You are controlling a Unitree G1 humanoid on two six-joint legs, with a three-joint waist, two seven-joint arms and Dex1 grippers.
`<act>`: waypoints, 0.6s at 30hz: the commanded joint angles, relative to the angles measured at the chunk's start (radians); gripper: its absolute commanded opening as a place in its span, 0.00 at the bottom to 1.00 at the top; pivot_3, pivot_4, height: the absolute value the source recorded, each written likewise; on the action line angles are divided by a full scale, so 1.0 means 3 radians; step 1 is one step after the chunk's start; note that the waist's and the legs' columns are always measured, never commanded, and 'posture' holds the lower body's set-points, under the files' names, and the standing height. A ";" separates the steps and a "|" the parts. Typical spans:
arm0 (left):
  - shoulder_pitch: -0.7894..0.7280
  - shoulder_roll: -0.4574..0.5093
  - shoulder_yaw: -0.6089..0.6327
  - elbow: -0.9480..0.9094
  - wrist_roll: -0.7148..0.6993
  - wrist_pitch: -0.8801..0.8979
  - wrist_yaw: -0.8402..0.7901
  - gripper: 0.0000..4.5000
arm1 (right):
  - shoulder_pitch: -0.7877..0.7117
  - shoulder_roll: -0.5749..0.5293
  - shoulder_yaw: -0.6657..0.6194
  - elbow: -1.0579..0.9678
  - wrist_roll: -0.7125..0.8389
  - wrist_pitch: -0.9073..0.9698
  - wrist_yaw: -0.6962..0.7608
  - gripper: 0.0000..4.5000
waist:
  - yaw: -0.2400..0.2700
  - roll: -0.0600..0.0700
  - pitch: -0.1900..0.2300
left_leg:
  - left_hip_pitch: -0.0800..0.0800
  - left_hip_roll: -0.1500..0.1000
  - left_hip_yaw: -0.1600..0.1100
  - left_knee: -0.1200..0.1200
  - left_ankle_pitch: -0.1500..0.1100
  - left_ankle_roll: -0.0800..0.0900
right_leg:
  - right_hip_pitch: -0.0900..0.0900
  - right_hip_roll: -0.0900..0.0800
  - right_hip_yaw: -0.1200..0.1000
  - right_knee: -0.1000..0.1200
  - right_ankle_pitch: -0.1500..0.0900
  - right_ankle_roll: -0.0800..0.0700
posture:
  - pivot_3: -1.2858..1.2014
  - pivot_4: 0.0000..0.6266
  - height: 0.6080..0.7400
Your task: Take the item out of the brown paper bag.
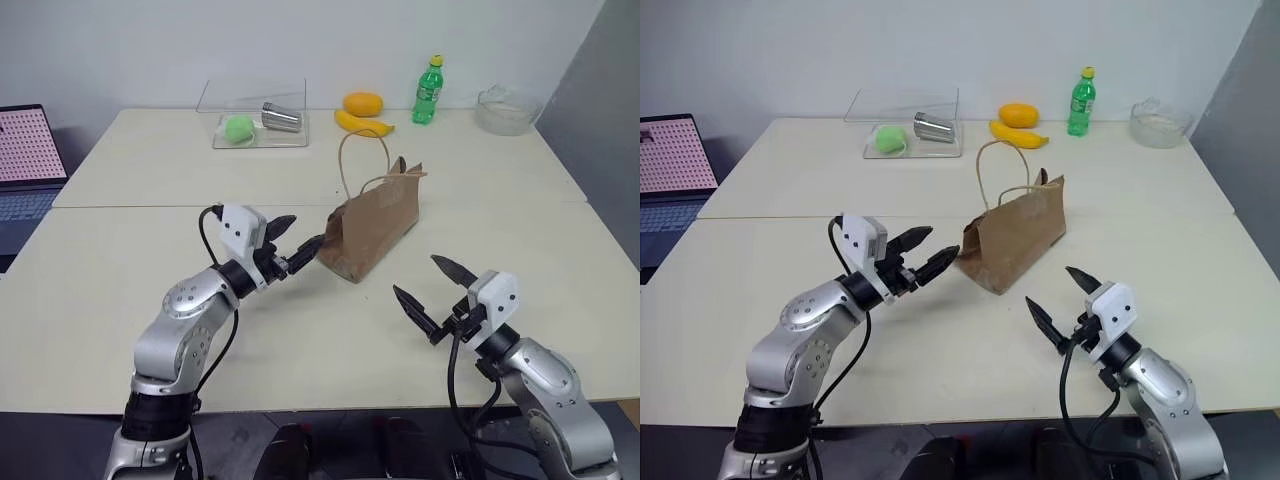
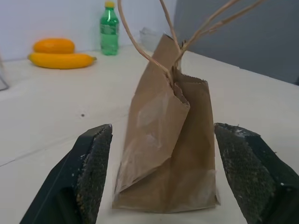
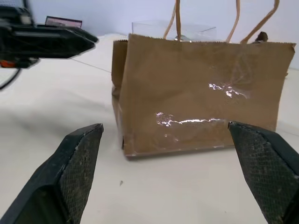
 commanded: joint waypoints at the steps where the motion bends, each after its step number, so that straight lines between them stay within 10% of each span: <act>1: -0.0175 -0.0013 -0.0114 0.0000 -0.0078 0.0163 -0.0065 0.81 | -0.0030 -0.0071 -0.0041 -0.0230 0.0097 0.0104 0.0030 1.00 | 0.0002 0.0000 0.0000 | 0.0000 0.0000 -0.0001 0.0000 0.0000 0.0000 | 0.0000 0.0000 0.0000 0.0000 0.0000 0.0000 | 0.52 0.24 1.00; 18: -0.0729 -0.0319 -0.0472 0.0740 0.0364 -0.0064 -0.0082 0.81 | 0.0112 -0.0128 -0.0115 -0.0271 0.0036 0.0004 0.0025 1.00 | 0.0002 -0.0001 0.0000 | -0.0001 -0.0001 0.0000 0.0000 0.0000 0.0000 | -0.0001 0.0000 0.0000 0.0000 0.0000 0.0000 | 0.52 0.24 1.00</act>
